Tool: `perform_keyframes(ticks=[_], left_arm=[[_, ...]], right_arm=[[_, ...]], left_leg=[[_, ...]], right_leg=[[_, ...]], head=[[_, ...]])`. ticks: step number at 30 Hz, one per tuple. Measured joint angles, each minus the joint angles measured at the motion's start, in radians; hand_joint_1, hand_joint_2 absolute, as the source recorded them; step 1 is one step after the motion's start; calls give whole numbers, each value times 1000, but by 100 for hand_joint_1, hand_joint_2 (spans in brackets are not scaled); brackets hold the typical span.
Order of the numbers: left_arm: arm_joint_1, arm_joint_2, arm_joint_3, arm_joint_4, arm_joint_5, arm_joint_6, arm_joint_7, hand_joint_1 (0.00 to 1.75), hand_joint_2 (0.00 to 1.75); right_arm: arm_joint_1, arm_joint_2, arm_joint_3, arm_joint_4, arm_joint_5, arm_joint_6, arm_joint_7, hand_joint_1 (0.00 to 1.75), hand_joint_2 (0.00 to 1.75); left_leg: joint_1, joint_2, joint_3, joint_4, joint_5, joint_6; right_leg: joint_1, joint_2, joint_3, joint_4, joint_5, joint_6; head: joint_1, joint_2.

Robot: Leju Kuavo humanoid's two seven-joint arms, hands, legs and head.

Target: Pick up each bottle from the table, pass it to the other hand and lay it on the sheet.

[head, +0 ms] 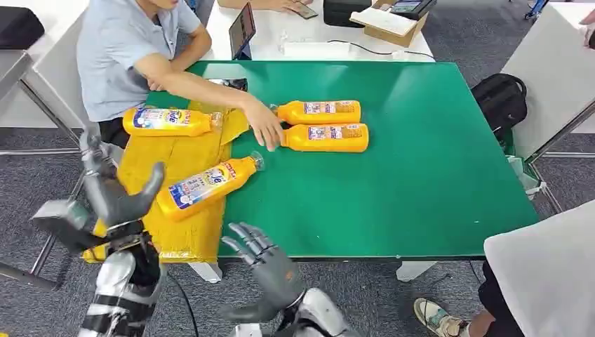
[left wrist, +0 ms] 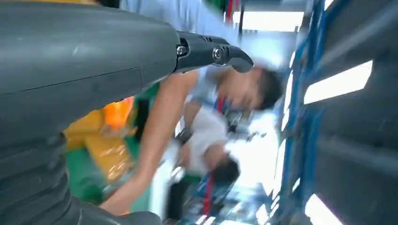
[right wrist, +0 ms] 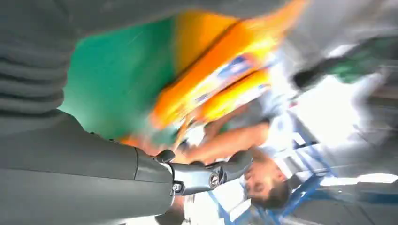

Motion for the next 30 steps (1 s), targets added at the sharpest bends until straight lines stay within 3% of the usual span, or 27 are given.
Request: perform_keyframes(ticks=[5,10,23,30], left_arm=[[152,-26,7,-148,-25,66,-48,0,175],[215,-38,-16,-186,-100,106,-52,0,175],[213,-48,-87,-155,-138,121,-40,0,175],[165,-48,-134,-97,-143,121,-16,0,175]], right_arm=[[-7,-86,-300,15,212,-2,69,0,175],[-38,-155,-433,71,255,-2,134,0,175],[-162,-179,-465,260,252,8,174,0,175],[-265,-154,-426,410,342,63,305,0,175]], left_leg=[[-1,-2,0,0,0,1],[-3,-2,0,0,0,1],[-1,-2,0,0,1,1],[-2,-2,0,0,2,2]], right_leg=[[-2,-1,1,-1,0,0],[-2,-1,1,-1,1,2],[-2,0,0,0,2,2],[-2,0,1,0,2,2]], head=[[0,0],[0,0],[0,0],[0,0]])
